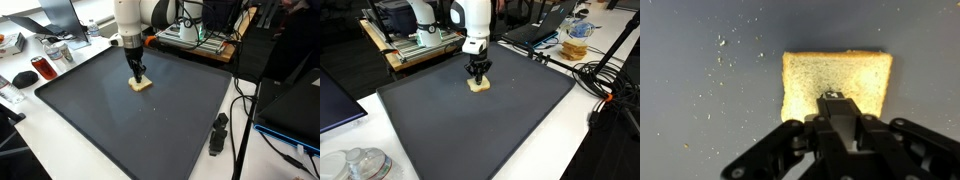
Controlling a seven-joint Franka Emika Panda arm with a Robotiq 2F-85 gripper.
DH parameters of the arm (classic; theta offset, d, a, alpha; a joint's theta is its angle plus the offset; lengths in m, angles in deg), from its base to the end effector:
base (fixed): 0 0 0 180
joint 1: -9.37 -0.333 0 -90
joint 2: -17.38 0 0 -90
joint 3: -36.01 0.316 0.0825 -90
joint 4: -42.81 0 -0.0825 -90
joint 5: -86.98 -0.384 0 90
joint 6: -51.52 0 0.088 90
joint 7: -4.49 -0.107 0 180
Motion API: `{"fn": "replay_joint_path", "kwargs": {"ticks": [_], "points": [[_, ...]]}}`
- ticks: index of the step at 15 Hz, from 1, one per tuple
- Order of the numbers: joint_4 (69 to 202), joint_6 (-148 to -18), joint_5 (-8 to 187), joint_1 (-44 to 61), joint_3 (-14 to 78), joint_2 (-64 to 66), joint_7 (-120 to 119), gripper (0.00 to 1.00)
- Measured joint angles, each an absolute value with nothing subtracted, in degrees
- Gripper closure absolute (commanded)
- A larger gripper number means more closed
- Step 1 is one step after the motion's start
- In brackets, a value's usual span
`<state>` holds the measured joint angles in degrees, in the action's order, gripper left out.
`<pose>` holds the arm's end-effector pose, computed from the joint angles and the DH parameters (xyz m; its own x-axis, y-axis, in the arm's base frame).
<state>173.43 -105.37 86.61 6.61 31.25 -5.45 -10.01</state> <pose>0.5382 -0.0203 0.1848 0.9573 -0.2814 0.0668 -0.2829 -0.9591 0.0130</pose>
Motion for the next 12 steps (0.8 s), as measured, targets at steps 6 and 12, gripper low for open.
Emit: {"fn": "replay_joint_path", "kwargs": {"ticks": [6,12], "points": [[174.0,-106.8,87.9,7.3,31.9,-5.4,-1.5,0.95],[173.1,-105.3,88.1,7.1,31.8,-5.6,-3.3,0.95]]}}
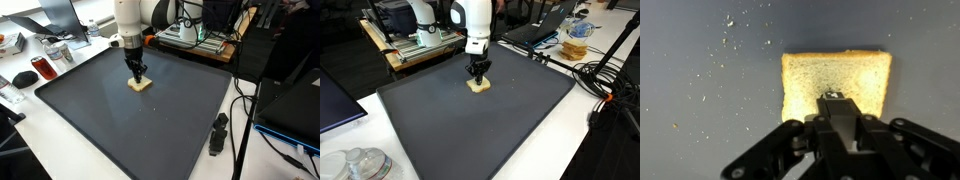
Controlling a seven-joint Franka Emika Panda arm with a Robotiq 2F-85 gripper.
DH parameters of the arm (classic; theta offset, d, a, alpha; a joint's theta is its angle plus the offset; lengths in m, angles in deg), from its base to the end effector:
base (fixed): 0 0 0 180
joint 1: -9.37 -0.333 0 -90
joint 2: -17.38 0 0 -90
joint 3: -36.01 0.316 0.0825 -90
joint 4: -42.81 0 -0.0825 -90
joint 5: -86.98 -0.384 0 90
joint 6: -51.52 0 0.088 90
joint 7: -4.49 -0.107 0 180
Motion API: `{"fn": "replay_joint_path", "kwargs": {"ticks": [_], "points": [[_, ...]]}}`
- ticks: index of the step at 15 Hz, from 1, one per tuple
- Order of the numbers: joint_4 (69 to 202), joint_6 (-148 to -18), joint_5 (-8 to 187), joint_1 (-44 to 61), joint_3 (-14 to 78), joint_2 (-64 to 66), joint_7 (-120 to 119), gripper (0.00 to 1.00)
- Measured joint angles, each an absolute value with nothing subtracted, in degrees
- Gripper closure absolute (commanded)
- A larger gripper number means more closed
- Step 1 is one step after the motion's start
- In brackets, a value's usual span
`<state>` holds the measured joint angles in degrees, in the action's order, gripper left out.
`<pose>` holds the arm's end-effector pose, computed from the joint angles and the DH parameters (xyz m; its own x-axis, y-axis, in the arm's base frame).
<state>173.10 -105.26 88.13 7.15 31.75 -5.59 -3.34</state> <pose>0.5399 -0.0196 0.1851 0.9871 -0.1455 0.0663 -0.1476 -0.9886 0.0293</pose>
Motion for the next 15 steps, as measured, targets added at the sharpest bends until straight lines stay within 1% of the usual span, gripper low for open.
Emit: {"fn": "replay_joint_path", "kwargs": {"ticks": [15], "points": [[173.0,-104.5,88.4,5.9,30.6,-5.5,-7.7,0.95]]}}
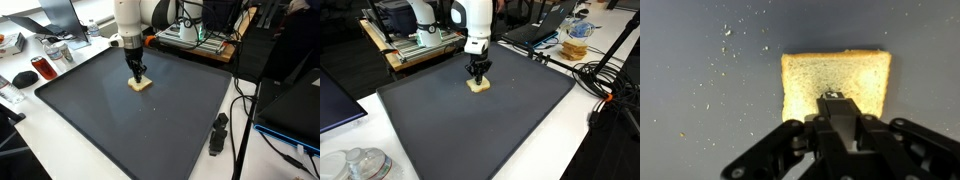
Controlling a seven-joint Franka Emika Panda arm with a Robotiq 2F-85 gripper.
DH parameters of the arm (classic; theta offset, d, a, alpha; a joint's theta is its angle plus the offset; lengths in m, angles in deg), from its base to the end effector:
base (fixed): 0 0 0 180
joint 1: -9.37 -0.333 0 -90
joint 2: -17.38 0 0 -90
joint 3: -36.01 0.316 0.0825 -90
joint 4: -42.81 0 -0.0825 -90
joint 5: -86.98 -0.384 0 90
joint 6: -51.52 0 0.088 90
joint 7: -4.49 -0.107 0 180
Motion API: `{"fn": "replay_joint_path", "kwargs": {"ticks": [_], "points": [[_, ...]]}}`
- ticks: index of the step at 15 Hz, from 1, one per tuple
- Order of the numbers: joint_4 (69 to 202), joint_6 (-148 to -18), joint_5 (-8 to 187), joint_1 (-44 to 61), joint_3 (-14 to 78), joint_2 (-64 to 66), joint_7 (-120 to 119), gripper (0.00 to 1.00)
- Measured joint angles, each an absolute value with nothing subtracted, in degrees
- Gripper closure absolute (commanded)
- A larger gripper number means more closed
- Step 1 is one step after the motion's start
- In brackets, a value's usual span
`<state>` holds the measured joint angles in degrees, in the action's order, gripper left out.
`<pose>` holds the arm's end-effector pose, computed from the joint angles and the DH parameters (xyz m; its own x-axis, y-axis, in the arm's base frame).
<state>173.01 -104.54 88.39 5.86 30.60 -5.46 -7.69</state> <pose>0.5398 -0.0184 0.1860 0.9753 -0.2120 0.0622 -0.2144 -0.9761 0.0354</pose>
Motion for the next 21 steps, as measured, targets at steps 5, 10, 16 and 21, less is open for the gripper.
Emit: {"fn": "replay_joint_path", "kwargs": {"ticks": [5,10,16,21], "points": [[173.8,-102.3,88.9,5.9,30.2,-4.2,-7.7,0.95],[175.4,-100.8,89.4,5.9,30.1,-0.7,-7.7,0.95],[176.9,-100.1,90.4,5.9,30.1,2.7,-7.8,0.95],[176.8,-99.1,96.9,4.3,30.0,4.0,-14.7,0.95]]}}
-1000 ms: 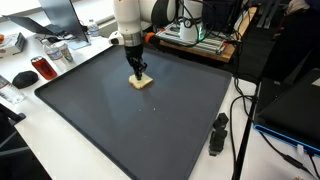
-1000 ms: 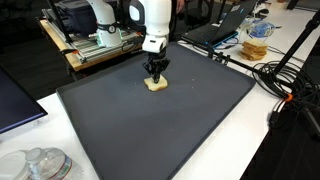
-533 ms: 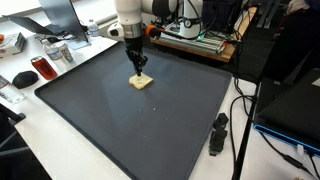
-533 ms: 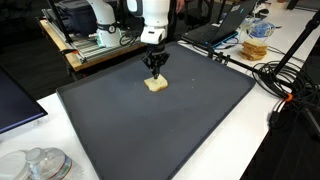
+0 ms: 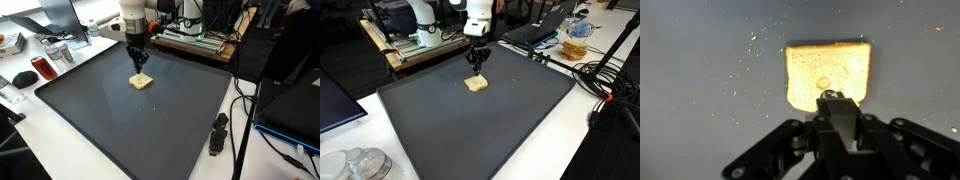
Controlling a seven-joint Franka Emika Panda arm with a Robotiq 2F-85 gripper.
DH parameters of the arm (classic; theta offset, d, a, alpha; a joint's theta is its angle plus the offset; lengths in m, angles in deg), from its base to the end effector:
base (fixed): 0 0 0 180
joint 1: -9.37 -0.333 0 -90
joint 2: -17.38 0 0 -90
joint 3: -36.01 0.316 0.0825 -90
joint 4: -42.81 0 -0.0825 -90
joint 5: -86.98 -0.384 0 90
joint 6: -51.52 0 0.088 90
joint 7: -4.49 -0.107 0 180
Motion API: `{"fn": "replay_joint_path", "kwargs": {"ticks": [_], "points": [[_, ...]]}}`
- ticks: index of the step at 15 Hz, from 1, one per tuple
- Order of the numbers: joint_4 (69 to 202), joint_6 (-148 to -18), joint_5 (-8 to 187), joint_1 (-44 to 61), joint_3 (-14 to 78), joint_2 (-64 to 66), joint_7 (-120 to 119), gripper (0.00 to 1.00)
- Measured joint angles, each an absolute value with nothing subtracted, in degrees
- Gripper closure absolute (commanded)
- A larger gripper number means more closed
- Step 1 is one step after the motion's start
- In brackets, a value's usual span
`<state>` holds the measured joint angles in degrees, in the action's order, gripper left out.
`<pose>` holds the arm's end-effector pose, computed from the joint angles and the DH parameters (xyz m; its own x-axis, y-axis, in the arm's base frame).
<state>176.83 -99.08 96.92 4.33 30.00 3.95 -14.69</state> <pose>0.5233 -0.0055 0.2403 0.9777 -0.1934 0.0814 -0.2008 -0.9750 0.0955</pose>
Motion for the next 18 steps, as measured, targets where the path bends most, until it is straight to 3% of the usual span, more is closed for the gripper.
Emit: {"fn": "replay_joint_path", "kwargs": {"ticks": [18], "points": [[165.8,-77.2,126.4,-6.3,33.9,-2.3,-47.2,0.95]]}}
